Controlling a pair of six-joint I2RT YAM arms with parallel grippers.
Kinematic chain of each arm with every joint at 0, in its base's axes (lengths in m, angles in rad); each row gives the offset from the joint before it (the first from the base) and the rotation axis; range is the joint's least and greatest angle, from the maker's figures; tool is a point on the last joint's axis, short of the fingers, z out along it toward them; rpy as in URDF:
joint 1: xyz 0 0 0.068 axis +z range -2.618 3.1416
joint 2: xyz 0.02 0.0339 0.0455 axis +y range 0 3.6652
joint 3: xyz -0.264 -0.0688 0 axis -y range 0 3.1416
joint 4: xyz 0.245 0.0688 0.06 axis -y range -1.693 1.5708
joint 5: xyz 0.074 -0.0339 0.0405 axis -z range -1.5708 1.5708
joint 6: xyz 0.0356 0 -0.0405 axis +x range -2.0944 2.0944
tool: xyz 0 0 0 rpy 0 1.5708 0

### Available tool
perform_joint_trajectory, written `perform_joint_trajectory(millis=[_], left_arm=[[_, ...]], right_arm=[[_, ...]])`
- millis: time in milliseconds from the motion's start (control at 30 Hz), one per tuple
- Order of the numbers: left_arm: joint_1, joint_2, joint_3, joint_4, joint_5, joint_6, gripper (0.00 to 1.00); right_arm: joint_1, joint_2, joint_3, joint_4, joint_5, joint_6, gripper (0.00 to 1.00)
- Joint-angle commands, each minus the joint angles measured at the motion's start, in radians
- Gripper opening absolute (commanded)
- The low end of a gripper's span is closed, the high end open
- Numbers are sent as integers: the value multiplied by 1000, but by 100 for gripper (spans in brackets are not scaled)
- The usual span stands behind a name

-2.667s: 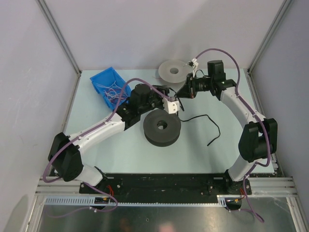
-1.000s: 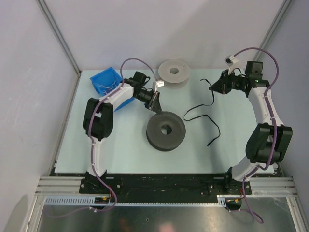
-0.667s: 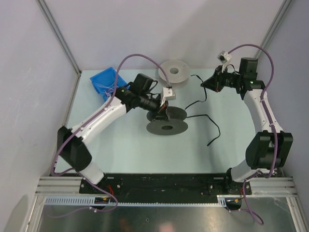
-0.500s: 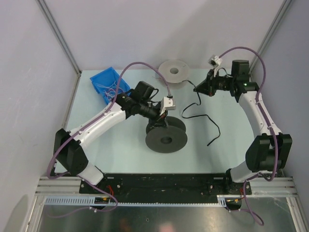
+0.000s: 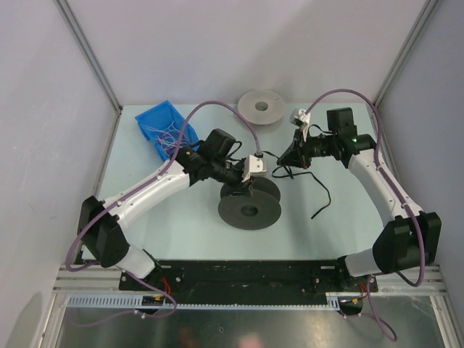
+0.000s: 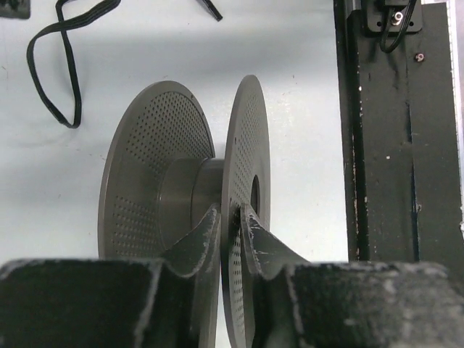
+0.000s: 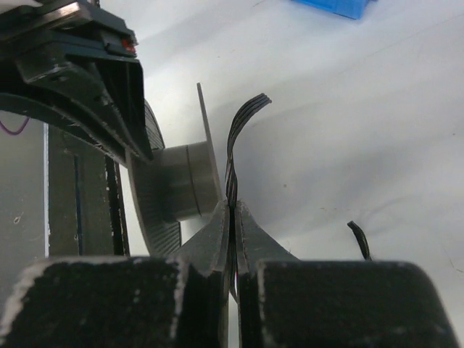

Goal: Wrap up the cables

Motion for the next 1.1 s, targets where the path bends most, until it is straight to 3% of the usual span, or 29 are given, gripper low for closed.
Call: perform_joint_trajectory(millis=[0, 133, 467, 533, 667, 767, 867, 1067], left_arm=[[-21, -15, -40, -28, -106, 58, 15], [-57, -37, -88, -27, -135, 66, 2], [-73, -55, -97, 59, -274, 37, 0], [-72, -50, -88, 65, -273, 18, 9], [-61, -72, -73, 64, -243, 14, 47], [-23, -113, -32, 58, -164, -3, 65], [28, -158, 13, 50, -57, -29, 73], [109, -225, 15, 47, 37, -8, 71]], right_arm=[[4, -68, -19, -50, -5, -67, 0], [5, -96, -35, -83, -1, -88, 0], [15, -126, -61, -79, -24, -84, 0], [19, -133, -72, -78, -31, -83, 0], [24, -149, -103, -56, -38, -81, 0], [30, -160, -120, -43, -50, -82, 0], [44, -170, -132, -30, -57, -94, 0], [106, -162, -176, 70, -49, -81, 0]])
